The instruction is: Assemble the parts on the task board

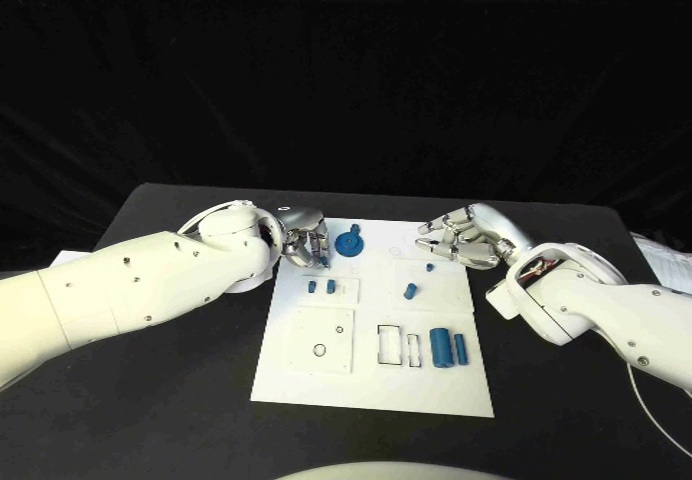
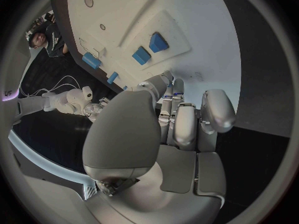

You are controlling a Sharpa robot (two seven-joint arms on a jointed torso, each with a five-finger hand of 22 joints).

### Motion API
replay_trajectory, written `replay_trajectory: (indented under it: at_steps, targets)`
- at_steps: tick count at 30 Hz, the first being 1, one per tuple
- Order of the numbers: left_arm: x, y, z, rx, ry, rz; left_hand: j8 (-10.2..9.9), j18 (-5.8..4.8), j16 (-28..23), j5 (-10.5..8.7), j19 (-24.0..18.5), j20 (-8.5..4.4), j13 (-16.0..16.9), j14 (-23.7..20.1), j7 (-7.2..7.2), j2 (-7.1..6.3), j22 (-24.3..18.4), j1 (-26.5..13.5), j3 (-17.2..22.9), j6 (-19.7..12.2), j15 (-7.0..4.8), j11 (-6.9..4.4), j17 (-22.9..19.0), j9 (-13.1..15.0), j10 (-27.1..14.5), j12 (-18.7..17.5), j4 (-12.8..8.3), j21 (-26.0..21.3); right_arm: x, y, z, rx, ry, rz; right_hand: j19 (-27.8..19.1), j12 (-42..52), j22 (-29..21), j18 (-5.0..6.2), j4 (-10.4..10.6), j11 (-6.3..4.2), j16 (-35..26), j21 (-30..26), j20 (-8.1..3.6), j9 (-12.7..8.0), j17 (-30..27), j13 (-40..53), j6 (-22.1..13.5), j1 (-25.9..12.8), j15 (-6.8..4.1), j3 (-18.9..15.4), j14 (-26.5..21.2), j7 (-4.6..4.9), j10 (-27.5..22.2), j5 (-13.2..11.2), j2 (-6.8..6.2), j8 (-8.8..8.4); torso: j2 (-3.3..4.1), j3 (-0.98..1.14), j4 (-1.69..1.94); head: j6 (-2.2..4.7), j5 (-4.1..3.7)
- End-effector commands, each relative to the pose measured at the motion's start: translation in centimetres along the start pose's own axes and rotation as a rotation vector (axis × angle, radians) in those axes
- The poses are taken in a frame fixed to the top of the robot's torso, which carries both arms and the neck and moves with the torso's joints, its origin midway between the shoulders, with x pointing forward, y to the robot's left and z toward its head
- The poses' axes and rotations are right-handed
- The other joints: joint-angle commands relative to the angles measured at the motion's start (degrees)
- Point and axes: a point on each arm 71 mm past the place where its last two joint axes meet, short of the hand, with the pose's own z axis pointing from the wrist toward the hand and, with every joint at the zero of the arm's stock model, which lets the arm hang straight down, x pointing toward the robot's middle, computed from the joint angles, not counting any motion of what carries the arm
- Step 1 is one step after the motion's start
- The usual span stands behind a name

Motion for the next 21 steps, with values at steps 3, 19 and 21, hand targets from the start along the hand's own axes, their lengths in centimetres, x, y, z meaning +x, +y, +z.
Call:
replay_trajectory:
  at_steps: [3, 19, 21]
  targets:
    - [0.09, -0.15, -0.01, 0.004, 0.017, 0.012, 0.1, -0.43, -0.19, -0.23, 0.16, 0.05, 0.1, 1.45, -0.01, -0.08, 0.07, -0.48, -0.14, 0.23, -0.34, -0.01, -0.07, 0.1, 0.56, -0.38, -0.34, 0.18, 0.17, 0.03, -0.01, -0.005, 0.014, 0.0, -0.37, 0.02, -0.02, 0.37, 0.06, -0.01, -0.22, -0.22, 0.0, -0.05, 0.56, 0.01, 0.34, -0.04, 0.09, -0.36, 2.74, 0.01, -0.21, 0.3, 0.73, 0.17, 0.0, 0.08, 0.05, -0.14, -0.04]
    - [0.3, -0.93, 0.31, 0.017, 0.034, 0.039, 0.06, -0.42, -0.17, -0.23, 0.11, 0.06, 0.12, 1.43, -0.03, -0.02, 0.05, -0.63, -0.14, 0.33, -0.34, -0.02, -0.1, 0.08, 0.7, -0.49, -0.32, 0.1, 0.25, 0.1, 0.02, -0.006, 0.015, 0.001, -0.37, 0.02, -0.02, 0.37, 0.06, -0.01, -0.22, -0.22, 0.0, -0.05, 0.56, 0.01, 0.34, -0.04, 0.09, -0.36, 2.74, 0.01, -0.21, 0.3, 0.73, 0.17, 0.02, 0.06, -0.02, -0.24, -0.04]
    - [0.35, -1.01, 0.34, 0.019, 0.039, 0.041, 0.06, -0.42, -0.17, -0.23, 0.11, 0.06, 0.12, 1.43, -0.03, -0.02, 0.05, -0.63, -0.14, 0.33, -0.34, -0.02, -0.1, 0.08, 0.7, -0.49, -0.32, 0.1, 0.26, 0.11, 0.02, -0.006, 0.015, 0.001, -0.37, 0.02, -0.02, 0.37, 0.06, -0.01, -0.22, -0.22, 0.0, -0.05, 0.56, 0.01, 0.34, -0.04, 0.09, -0.36, 2.74, 0.01, -0.21, 0.3, 0.73, 0.17, 0.03, 0.06, 0.01, -0.27, -0.07]
